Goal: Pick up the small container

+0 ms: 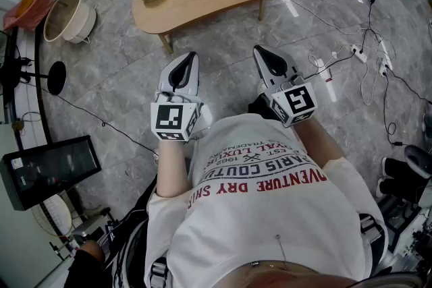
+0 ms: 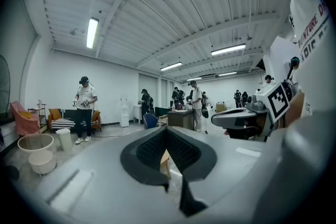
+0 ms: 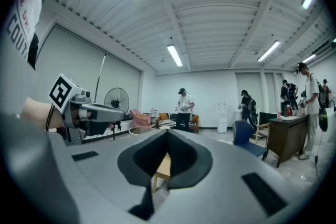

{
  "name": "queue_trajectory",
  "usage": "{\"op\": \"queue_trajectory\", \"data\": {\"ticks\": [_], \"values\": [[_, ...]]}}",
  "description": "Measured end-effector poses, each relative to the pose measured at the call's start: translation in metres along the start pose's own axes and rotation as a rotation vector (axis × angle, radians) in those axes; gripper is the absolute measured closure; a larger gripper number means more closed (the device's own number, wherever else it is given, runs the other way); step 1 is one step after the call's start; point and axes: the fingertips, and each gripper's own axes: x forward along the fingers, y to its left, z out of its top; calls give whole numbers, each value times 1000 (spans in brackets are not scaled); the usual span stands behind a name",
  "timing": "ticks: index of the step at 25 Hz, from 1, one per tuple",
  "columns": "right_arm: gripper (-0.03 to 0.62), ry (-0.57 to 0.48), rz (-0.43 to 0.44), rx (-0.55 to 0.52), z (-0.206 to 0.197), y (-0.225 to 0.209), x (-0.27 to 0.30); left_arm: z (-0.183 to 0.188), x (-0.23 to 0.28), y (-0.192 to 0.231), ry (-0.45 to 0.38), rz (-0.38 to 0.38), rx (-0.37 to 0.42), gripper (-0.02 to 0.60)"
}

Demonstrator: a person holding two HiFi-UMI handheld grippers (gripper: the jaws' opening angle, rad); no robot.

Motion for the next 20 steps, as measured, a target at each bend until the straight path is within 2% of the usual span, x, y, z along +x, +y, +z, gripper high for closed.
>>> {"op": "queue_trajectory", "data": {"ticks": [16,20], "values": [[588,-6,-1,41,-6,-9,12,6,12,4,-42,-9,-14,569],[588,3,-18,53,-9,-16,17,5,17,6,-61,-40,-62,569]]}}
